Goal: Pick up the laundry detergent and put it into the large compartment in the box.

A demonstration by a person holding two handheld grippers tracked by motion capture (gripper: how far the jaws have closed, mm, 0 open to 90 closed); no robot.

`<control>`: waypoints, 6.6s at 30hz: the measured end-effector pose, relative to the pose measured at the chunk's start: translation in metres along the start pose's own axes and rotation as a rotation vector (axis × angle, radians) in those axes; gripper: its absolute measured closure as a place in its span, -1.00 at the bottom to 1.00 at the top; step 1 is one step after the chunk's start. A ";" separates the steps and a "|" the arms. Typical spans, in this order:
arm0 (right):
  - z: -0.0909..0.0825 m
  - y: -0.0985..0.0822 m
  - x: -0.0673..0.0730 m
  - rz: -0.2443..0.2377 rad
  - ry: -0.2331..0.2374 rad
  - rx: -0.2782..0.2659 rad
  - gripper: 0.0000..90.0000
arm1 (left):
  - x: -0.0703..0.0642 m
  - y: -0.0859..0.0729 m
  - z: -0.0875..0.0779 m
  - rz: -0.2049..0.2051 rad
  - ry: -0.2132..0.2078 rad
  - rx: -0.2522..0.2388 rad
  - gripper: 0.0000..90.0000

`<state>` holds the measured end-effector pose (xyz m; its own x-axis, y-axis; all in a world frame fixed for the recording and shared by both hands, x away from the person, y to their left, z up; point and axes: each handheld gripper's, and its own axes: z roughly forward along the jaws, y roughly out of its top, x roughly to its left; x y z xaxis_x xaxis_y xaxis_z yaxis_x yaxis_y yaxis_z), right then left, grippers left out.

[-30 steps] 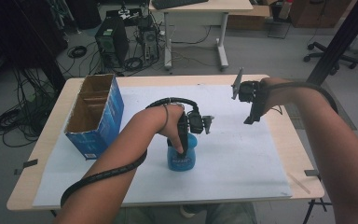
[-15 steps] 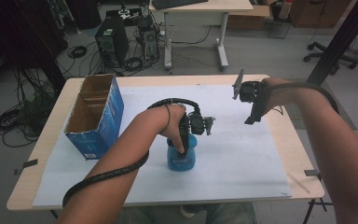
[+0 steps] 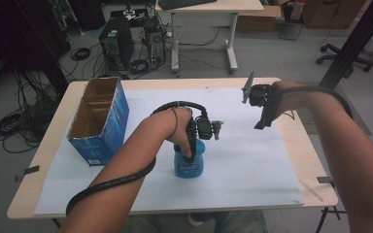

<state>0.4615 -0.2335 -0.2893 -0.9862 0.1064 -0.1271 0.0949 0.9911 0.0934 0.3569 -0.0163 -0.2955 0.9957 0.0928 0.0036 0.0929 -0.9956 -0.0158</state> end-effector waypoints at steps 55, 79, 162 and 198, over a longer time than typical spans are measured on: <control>0.001 0.000 -0.001 -0.001 -0.006 -0.008 -0.94 | -0.002 -0.004 -0.041 -0.122 0.003 0.013 -0.14; -0.005 0.000 -0.002 -0.004 -0.015 -0.015 -0.94 | -0.002 -0.008 -0.078 -0.501 0.048 -0.073 -0.14; 0.007 0.007 -0.017 -0.011 0.025 0.027 -0.94 | 0.084 -0.217 -0.251 -1.399 0.107 -0.076 -0.15; 0.016 0.013 -0.014 -0.025 0.041 0.041 -0.94 | 0.096 -0.261 -0.215 -1.466 0.067 -0.061 -0.15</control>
<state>0.4788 -0.2209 -0.3022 -0.9929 0.0791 -0.0887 0.0748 0.9959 0.0502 0.4280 0.2485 -0.0764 0.0108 0.9996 0.0242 0.9964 -0.0128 0.0843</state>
